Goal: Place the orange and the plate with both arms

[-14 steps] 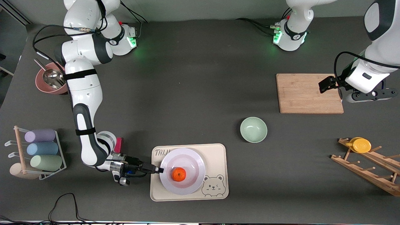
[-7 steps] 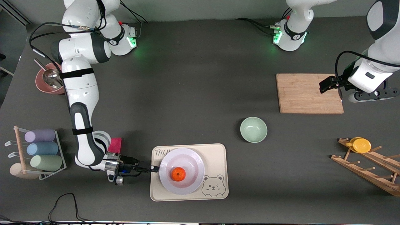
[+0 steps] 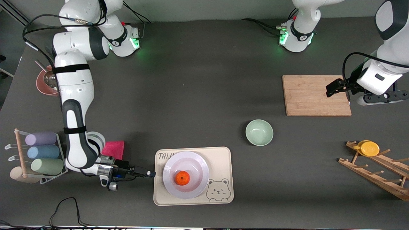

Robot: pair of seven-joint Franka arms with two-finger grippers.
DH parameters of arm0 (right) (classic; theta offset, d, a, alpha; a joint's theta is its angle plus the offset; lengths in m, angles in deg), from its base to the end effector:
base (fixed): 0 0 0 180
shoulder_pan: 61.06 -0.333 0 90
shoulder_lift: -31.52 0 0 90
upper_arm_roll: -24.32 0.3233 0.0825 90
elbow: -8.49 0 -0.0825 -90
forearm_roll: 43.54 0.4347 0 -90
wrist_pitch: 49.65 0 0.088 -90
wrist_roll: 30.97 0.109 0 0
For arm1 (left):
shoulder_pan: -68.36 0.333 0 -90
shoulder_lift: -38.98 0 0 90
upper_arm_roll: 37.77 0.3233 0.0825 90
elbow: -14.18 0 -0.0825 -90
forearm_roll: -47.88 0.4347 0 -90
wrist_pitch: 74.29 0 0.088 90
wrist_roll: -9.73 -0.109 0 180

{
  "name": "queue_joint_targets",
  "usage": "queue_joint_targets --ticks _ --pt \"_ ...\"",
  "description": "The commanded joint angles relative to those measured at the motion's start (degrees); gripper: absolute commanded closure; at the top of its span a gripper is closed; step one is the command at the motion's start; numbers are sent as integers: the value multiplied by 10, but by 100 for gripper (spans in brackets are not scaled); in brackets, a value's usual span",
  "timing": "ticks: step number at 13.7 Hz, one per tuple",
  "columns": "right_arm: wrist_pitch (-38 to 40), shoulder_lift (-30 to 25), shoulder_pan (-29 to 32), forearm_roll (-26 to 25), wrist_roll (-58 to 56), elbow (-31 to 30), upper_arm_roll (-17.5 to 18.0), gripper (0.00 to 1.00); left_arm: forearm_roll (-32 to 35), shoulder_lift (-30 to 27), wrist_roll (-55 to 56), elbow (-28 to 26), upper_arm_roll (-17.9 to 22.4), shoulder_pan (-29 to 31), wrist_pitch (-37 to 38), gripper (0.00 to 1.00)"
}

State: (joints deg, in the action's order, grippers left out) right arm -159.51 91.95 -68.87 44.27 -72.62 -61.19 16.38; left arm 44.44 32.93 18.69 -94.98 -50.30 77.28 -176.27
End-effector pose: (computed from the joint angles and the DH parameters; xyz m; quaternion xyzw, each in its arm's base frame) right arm 0.7932 0.1012 0.1206 -0.8227 0.0368 -0.0819 0.5613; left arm 0.5747 -0.0455 0.5328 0.9983 0.0539 -0.0129 0.0166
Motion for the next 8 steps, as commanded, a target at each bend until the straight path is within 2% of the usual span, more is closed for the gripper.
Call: queue_joint_targets --ticks 1,6,8 --pt "24 -100 0 -22 45 -106 -8 58 -3 -5 1 -3 1 0 -6 0" --pt "67 -248 2 -181 129 -200 -51 53 4 -8 2 -4 3 2 1 0" --pt "69 -291 3 -277 133 -214 -63 37 3 -8 4 -4 2 1 4 0"
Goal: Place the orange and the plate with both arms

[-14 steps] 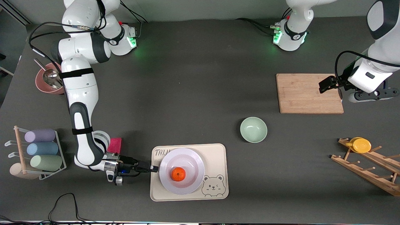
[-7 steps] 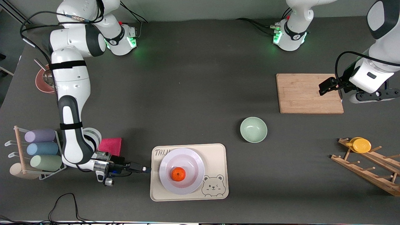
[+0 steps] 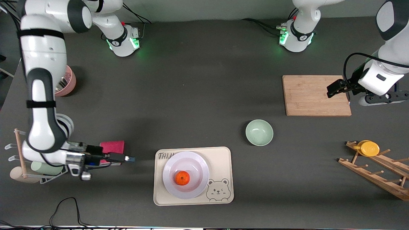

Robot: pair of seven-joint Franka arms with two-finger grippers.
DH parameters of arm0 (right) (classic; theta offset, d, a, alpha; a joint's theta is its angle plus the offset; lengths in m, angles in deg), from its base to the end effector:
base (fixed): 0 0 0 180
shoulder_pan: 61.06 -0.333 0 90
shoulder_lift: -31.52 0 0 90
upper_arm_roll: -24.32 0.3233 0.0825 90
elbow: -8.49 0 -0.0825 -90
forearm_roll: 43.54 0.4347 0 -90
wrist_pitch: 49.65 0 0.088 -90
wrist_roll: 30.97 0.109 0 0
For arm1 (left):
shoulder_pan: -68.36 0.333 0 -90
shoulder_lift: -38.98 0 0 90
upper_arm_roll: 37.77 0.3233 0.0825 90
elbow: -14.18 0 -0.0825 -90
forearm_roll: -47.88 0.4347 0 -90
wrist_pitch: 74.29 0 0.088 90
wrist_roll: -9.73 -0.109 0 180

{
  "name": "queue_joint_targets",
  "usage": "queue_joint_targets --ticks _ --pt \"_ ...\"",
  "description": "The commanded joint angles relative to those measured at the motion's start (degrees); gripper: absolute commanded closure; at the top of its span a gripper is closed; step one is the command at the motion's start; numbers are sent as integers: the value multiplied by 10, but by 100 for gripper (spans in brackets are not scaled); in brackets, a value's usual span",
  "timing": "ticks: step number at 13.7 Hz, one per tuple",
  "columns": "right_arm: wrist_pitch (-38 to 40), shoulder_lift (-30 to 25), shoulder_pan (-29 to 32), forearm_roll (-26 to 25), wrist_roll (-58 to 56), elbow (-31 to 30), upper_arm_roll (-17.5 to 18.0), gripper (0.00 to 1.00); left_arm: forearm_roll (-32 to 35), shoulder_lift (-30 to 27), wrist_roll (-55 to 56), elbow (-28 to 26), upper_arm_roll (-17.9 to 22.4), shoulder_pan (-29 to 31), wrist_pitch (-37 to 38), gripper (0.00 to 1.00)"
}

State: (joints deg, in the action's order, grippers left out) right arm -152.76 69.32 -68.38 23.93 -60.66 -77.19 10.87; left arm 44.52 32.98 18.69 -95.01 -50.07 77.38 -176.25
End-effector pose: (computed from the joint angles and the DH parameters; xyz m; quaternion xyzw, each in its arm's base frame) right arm 0.7490 0.0283 0.2775 -0.8829 0.0255 -0.0080 0.4688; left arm 0.5750 -0.0419 0.5320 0.9982 0.0566 -0.0136 0.0161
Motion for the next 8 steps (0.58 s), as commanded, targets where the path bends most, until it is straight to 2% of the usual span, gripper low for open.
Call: queue_joint_targets --ticks 1,2,5,8 --pt "2 -84 -2 -117 12 -58 -15 32 0 -9 4 -5 0 0 4 0" --pt "4 -104 -2 -162 12 -64 -21 1 0 -9 5 -5 0 0 4 0" --pt "27 -160 8 -291 24 -66 -23 0 -8 -10 5 -2 2 1 -2 0" --pt "58 -220 13 -423 107 -63 -23 0 -8 -11 1 -2 15 7 -31 0"
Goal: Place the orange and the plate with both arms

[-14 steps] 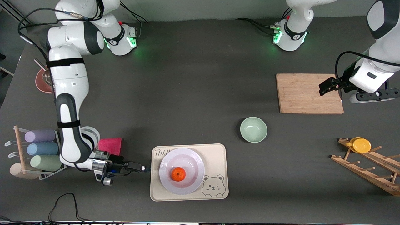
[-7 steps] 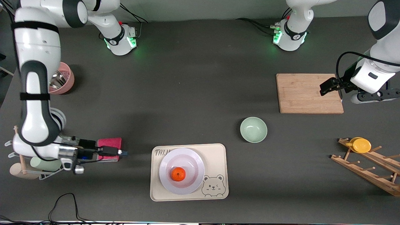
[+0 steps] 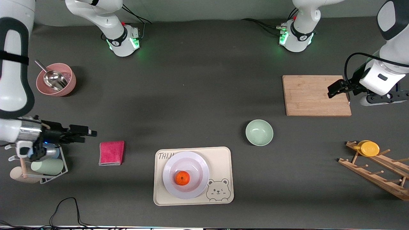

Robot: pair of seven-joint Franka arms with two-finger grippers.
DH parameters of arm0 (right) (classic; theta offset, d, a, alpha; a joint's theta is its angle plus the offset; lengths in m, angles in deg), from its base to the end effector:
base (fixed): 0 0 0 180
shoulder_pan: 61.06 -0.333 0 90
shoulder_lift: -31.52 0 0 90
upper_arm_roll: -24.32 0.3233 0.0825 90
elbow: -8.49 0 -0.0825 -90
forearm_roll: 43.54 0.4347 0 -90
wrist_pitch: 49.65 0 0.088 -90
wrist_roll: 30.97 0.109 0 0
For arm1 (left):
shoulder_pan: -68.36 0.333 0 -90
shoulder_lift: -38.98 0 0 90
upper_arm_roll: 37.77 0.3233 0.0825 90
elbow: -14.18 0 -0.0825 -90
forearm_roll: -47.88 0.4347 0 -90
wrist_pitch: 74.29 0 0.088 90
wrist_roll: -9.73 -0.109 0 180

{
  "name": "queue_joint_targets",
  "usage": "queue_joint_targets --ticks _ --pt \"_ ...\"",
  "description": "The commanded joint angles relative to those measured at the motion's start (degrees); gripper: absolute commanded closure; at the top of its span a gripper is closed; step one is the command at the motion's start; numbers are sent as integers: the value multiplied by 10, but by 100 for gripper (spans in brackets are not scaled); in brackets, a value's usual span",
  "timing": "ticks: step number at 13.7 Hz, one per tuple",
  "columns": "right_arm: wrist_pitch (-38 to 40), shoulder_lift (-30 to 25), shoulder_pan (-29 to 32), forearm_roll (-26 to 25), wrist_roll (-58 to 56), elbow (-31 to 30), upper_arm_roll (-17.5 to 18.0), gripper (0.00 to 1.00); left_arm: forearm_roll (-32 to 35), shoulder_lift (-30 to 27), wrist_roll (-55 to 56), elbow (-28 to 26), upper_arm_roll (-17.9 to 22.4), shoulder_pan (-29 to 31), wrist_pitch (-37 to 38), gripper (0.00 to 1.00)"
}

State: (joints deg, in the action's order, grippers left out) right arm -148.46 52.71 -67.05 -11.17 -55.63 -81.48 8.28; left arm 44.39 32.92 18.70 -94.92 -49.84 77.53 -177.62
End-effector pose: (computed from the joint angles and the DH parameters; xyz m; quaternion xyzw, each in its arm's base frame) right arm 0.6964 -0.0507 0.4167 -0.9690 -0.0573 0.0252 0.2392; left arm 0.5779 -0.0383 0.5356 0.9980 0.0605 -0.0005 0.0187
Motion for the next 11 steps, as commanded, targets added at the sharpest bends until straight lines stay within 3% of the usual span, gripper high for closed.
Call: queue_joint_targets --ticks 1,4,7,11 --pt "29 -72 1 -101 85 -20 3 0 -6 -11 -1 -3 16 6 -19 0" --pt "63 -124 1 -188 137 -19 5 0 -6 -10 -21 -4 22 19 -19 0" --pt "91 -151 0 -232 181 0 16 0 -6 -11 -21 -4 27 21 -7 0" --pt "129 -150 36 -281 225 53 89 0 3 -11 -22 -2 25 19 43 0"
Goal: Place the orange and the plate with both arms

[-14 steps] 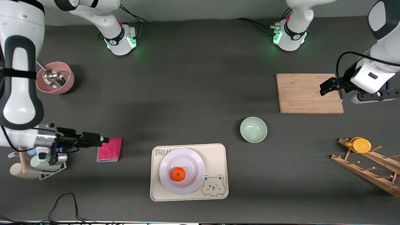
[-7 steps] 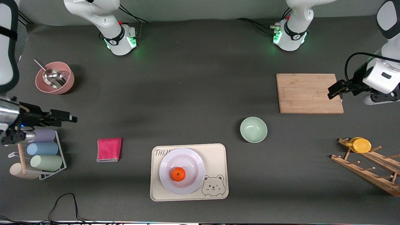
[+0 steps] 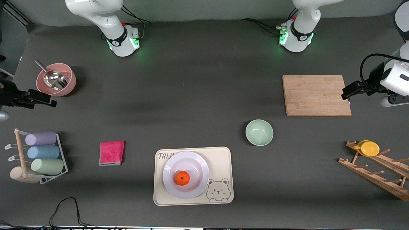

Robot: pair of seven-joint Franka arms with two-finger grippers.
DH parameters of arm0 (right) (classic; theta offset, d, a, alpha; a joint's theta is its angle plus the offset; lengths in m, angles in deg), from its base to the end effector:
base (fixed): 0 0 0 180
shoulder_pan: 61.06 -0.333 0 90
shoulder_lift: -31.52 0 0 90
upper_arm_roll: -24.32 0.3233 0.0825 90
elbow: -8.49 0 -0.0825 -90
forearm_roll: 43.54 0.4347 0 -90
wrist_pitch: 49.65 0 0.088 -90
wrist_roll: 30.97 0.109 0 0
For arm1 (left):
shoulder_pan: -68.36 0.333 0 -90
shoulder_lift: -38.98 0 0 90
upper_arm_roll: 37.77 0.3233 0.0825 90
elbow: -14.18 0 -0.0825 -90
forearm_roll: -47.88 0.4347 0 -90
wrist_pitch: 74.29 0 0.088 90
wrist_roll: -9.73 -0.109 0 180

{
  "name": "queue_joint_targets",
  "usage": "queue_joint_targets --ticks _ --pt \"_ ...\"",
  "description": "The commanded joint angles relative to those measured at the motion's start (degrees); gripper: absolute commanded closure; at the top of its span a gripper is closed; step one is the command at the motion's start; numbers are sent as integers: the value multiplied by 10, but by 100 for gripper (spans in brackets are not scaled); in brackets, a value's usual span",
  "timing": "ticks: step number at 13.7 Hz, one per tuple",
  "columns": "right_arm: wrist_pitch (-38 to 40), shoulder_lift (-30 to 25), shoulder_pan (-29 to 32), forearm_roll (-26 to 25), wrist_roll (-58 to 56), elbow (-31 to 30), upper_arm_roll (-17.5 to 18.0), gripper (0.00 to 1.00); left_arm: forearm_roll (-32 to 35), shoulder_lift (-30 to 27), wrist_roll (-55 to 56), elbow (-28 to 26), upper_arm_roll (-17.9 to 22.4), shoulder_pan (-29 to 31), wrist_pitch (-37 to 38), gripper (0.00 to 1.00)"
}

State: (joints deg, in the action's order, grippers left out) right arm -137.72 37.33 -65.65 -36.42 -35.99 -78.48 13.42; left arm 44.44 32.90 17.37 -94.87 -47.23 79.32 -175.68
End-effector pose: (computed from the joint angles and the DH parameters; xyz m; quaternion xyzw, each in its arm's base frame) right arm 0.6296 -0.0500 0.5934 -0.9977 0.0115 0.0347 0.0562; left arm 0.5752 0.0067 0.5339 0.9959 0.0866 -0.0155 0.0198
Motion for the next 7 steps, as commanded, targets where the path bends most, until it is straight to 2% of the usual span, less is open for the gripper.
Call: queue_joint_targets --ticks 1,7 --pt "22 3 22 -32 31 22 40 0 5 -12 -13 -3 0 2 31 0" --pt "23 4 18 -38 41 31 38 0 21 -16 -50 5 -1 1 33 0"
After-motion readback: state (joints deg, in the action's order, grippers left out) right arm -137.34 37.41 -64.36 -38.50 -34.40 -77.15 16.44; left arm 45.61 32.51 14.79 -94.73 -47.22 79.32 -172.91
